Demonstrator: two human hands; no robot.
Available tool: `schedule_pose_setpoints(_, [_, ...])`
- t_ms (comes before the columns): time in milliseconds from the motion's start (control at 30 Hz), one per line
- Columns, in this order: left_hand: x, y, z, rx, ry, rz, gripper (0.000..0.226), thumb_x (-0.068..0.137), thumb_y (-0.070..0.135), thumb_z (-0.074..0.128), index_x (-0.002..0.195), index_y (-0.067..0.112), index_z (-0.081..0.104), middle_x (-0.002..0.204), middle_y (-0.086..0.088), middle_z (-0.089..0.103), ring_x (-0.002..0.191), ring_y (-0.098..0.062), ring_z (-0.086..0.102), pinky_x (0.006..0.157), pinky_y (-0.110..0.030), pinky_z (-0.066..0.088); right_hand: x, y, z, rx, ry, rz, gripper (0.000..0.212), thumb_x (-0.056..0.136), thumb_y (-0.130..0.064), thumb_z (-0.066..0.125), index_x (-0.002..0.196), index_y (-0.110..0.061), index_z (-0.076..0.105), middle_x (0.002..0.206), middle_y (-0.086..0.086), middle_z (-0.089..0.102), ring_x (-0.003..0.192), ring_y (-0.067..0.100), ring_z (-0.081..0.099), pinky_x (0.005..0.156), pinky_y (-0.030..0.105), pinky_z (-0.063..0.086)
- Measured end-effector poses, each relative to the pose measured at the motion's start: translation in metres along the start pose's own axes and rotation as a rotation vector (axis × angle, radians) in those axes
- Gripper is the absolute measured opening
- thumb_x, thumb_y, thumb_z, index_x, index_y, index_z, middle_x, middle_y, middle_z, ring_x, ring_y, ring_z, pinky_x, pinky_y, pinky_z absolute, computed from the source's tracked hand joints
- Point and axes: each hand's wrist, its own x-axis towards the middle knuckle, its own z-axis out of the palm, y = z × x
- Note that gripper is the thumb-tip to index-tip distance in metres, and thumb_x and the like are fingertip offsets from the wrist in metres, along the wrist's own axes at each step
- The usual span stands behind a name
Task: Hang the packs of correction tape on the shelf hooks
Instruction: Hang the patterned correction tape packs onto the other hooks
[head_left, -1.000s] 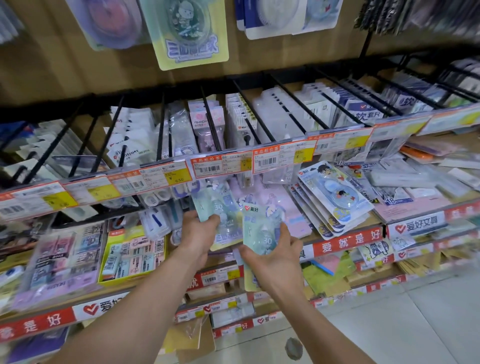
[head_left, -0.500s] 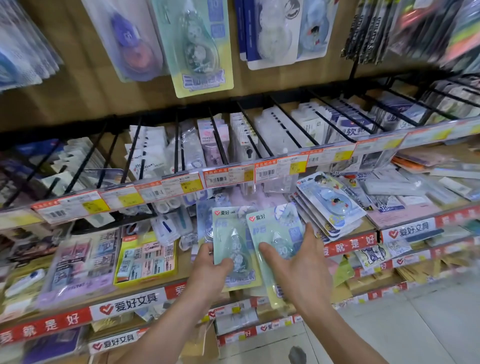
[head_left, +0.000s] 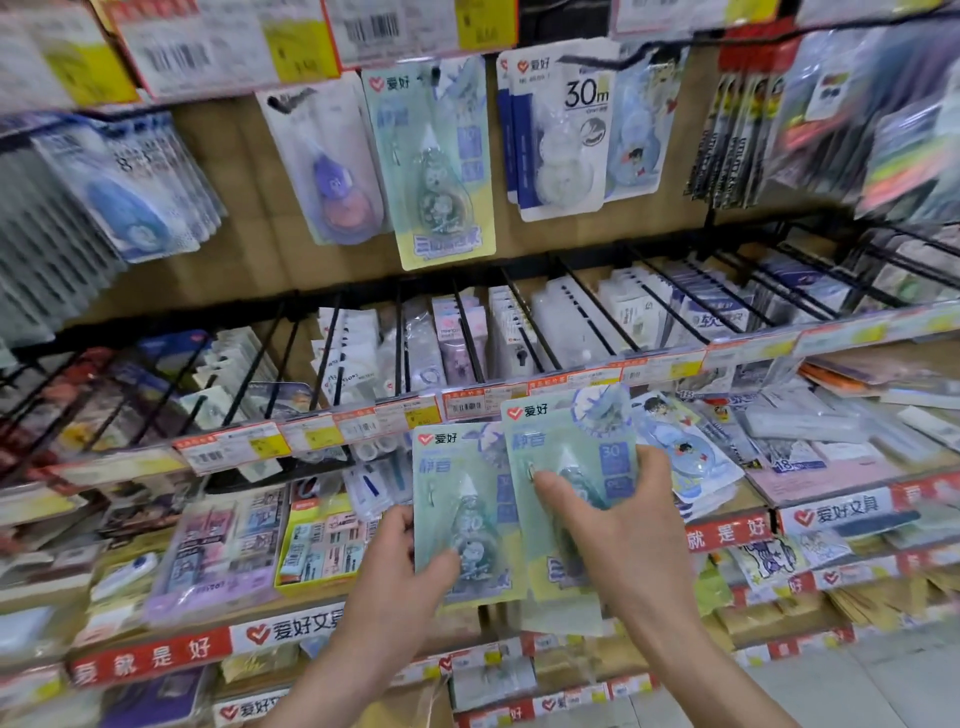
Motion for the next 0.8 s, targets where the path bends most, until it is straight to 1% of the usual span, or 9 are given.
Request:
schedule_pose_setpoints(167, [-0.009, 0.025, -0.011, -0.085, 0.074, 0.033, 0.030, 0.090, 0.008, 0.065, 0.104, 0.032, 0.053, 0.091, 0.013, 0.073, 0.079, -0.002, 0.069, 0.075, -0.031, 0.053, 0.009, -0.028, -0.002, 0.091, -0.013, -0.074, 0.041, 0.077, -0.068, 0.071, 0.095, -0.038, 0.050, 0.085, -0.015, 0.071, 0.074, 0.006, 0.069, 0.071, 0.048, 0.060])
schedule_pose_setpoints(267, [-0.012, 0.038, -0.018, -0.138, 0.137, 0.090, 0.032, 0.090, 0.007, 0.065, 0.105, 0.032, 0.052, 0.092, 0.011, 0.072, 0.079, -0.001, 0.069, 0.072, -0.026, 0.052, 0.015, -0.044, -0.002, 0.108, -0.017, -0.156, 0.043, 0.085, -0.067, 0.062, 0.094, -0.025, 0.053, 0.082, -0.004, 0.067, 0.074, 0.017, 0.064, 0.072, 0.050, 0.056])
schedule_pose_setpoints(333, [-0.013, 0.049, -0.023, -0.169, 0.167, 0.128, 0.033, 0.091, 0.004, 0.063, 0.105, 0.031, 0.052, 0.091, 0.012, 0.072, 0.080, -0.001, 0.069, 0.069, -0.022, 0.051, 0.019, -0.055, -0.004, 0.157, -0.033, -0.185, 0.045, 0.088, -0.063, 0.062, 0.091, -0.019, 0.054, 0.076, -0.005, 0.063, 0.067, 0.019, 0.059, 0.064, 0.044, 0.053])
schedule_pose_setpoints(433, [-0.011, 0.065, -0.030, -0.177, 0.196, 0.170, 0.032, 0.091, 0.003, 0.062, 0.104, 0.030, 0.051, 0.096, 0.008, 0.070, 0.080, -0.001, 0.069, 0.069, -0.023, 0.051, 0.032, -0.069, -0.006, 0.261, -0.091, -0.213, 0.044, 0.094, -0.047, 0.067, 0.081, -0.009, 0.050, 0.063, -0.008, 0.052, 0.055, 0.010, 0.047, 0.052, 0.033, 0.042])
schedule_pose_setpoints(500, [-0.008, 0.074, -0.036, -0.154, 0.216, 0.191, 0.034, 0.091, 0.005, 0.063, 0.103, 0.033, 0.050, 0.099, 0.008, 0.069, 0.081, -0.001, 0.068, 0.070, -0.026, 0.052, 0.042, -0.078, -0.005, 0.325, -0.141, -0.235, 0.047, 0.089, -0.046, 0.070, 0.085, -0.003, 0.050, 0.071, 0.012, 0.057, 0.063, 0.019, 0.053, 0.055, 0.049, 0.052])
schedule_pose_setpoints(567, [-0.004, 0.081, -0.041, -0.138, 0.240, 0.207, 0.032, 0.090, 0.006, 0.063, 0.102, 0.033, 0.050, 0.099, 0.006, 0.070, 0.083, -0.007, 0.068, 0.073, -0.033, 0.055, 0.053, -0.087, -0.005, 0.401, -0.213, -0.239, 0.026, 0.090, -0.034, 0.070, 0.092, -0.010, 0.059, 0.087, 0.019, 0.071, 0.076, 0.031, 0.068, 0.072, 0.059, 0.058])
schedule_pose_setpoints(633, [0.000, 0.087, -0.044, -0.136, 0.259, 0.214, 0.030, 0.089, 0.006, 0.063, 0.102, 0.030, 0.051, 0.098, 0.005, 0.071, 0.084, -0.010, 0.069, 0.076, -0.036, 0.054, 0.062, -0.098, -0.005, 0.480, -0.291, -0.236, 0.009, 0.094, -0.015, 0.069, 0.097, -0.018, 0.061, 0.096, 0.017, 0.075, 0.081, 0.032, 0.071, 0.077, 0.057, 0.059])
schedule_pose_setpoints(733, [0.006, 0.093, -0.047, -0.155, 0.269, 0.226, 0.029, 0.090, 0.006, 0.063, 0.106, 0.028, 0.051, 0.100, 0.006, 0.071, 0.086, -0.008, 0.069, 0.072, -0.031, 0.054, 0.073, -0.120, -0.008, 0.538, -0.329, -0.257, 0.019, 0.087, 0.003, 0.064, 0.096, -0.013, 0.061, 0.090, 0.014, 0.071, 0.079, 0.026, 0.062, 0.070, 0.046, 0.052])
schedule_pose_setpoints(800, [0.009, 0.095, -0.049, -0.159, 0.276, 0.228, 0.027, 0.091, 0.008, 0.063, 0.106, 0.028, 0.051, 0.100, 0.005, 0.070, 0.090, -0.012, 0.069, 0.075, -0.033, 0.054, 0.080, -0.133, -0.006, 0.537, -0.327, -0.267, 0.017, 0.083, 0.006, 0.062, 0.092, -0.009, 0.064, 0.084, 0.011, 0.068, 0.074, 0.024, 0.058, 0.065, 0.042, 0.045])
